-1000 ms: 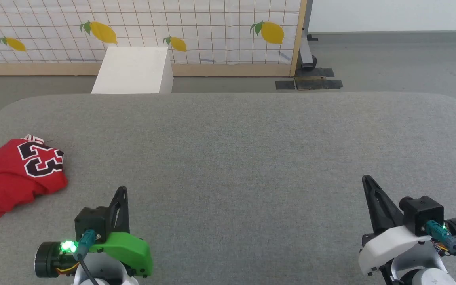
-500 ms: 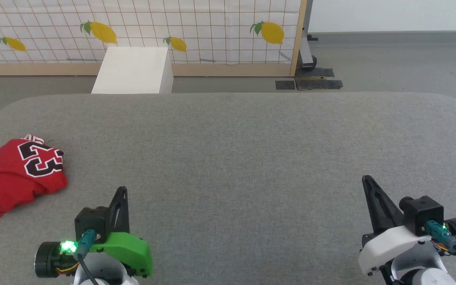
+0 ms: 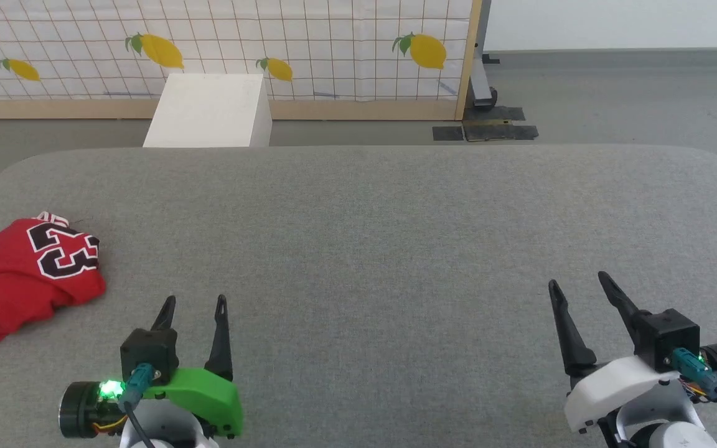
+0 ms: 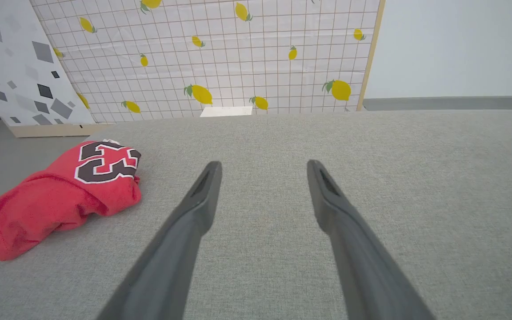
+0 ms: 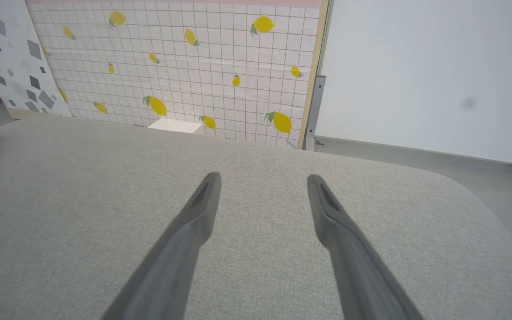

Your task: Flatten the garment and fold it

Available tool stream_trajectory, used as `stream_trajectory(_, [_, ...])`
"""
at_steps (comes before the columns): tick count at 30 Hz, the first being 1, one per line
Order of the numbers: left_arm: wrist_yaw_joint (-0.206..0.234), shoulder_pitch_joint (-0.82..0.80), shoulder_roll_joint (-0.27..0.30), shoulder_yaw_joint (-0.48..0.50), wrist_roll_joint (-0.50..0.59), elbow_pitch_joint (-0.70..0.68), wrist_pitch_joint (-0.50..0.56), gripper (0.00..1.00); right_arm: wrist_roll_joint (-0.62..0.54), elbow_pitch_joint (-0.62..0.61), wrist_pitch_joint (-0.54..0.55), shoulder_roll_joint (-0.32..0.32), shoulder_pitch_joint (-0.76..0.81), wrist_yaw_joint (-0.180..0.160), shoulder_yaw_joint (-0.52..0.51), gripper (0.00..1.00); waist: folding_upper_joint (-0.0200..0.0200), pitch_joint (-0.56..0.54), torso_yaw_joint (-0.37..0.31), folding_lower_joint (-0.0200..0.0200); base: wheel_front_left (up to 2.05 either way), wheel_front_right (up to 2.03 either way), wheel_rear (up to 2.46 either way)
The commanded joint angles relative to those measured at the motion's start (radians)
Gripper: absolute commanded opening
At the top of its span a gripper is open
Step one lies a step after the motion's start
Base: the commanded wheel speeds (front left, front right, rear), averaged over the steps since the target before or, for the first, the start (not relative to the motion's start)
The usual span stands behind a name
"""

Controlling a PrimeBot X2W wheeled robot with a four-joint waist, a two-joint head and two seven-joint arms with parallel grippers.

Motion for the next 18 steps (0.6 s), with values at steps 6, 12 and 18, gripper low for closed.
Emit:
stream_trajectory(6, [0.000, 0.000, -0.001, -0.009, -0.008, 0.012, -0.021, 1.00, 0.009, 0.003, -0.022, 0.000, 0.003, 0.000, -0.003, 1.00, 0.0000, 0.001, -0.001, 0.0000, 0.00, 0.00, 0.00])
stream_trajectory(12, [0.000, 0.000, -0.001, -0.013, -0.017, 0.014, -0.034, 1.00, 0.022, -0.005, -0.035, 0.000, 0.003, 0.000, -0.002, 1.00, 0.0000, 0.001, -0.001, 0.0000, 0.00, 0.00, 0.00])
stream_trajectory(18, [-0.001, 0.000, -0.001, -0.015, -0.030, 0.004, -0.046, 1.00, 0.034, -0.013, -0.047, 0.001, 0.005, 0.000, 0.001, 1.00, 0.0000, 0.002, -0.001, 0.0000, 0.00, 0.00, 0.00])
